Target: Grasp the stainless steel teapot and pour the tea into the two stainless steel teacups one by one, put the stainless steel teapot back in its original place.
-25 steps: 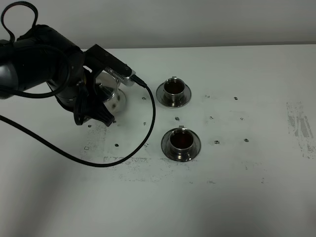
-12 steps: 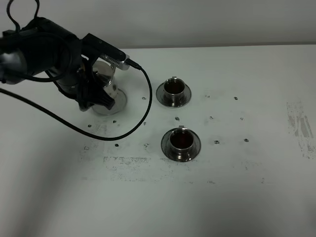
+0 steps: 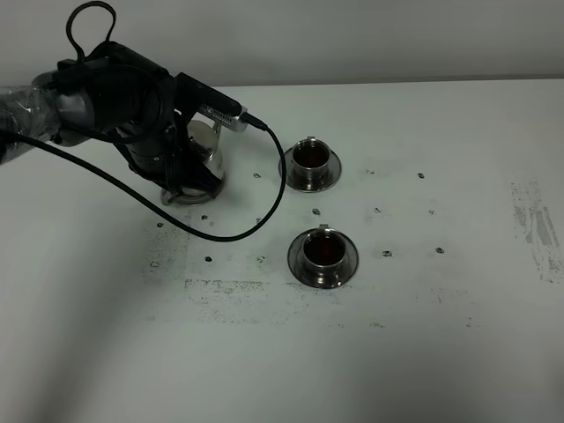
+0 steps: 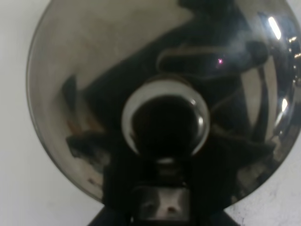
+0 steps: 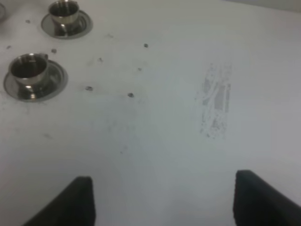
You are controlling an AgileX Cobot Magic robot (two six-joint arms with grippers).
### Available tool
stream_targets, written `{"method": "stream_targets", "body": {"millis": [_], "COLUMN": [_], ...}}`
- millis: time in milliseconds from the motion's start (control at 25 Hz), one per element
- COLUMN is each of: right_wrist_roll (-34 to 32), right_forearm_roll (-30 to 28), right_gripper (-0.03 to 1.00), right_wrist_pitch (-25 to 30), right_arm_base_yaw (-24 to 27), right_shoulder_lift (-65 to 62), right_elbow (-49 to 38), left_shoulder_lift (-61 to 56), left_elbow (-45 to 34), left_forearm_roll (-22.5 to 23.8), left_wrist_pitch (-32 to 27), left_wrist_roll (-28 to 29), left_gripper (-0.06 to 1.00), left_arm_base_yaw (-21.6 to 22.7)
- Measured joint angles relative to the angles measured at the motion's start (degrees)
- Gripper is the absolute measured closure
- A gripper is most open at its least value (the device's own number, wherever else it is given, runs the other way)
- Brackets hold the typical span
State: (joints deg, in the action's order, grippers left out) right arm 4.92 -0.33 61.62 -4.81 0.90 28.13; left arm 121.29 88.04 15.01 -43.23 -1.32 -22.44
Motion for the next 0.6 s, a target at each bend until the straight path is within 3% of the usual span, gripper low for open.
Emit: {"method": "stream_targets", "body": {"millis": [600], "right_wrist_roll": [-0.11], "right_forearm_roll": [-0.27], "right_gripper": [0.38], "right_wrist_pitch": [0.00], "right_arm_base_yaw": [0.00], "right_shoulder_lift": [0.00], "right_elbow": [0.00], "left_shoulder_lift": [1.11], "left_elbow": [0.09], "left_forearm_roll": [0.51], "left_wrist_pitch": [-0.53], "left_wrist_roll": [1.32], "left_gripper": [0.77], "left_arm_base_yaw": [0.00]}}
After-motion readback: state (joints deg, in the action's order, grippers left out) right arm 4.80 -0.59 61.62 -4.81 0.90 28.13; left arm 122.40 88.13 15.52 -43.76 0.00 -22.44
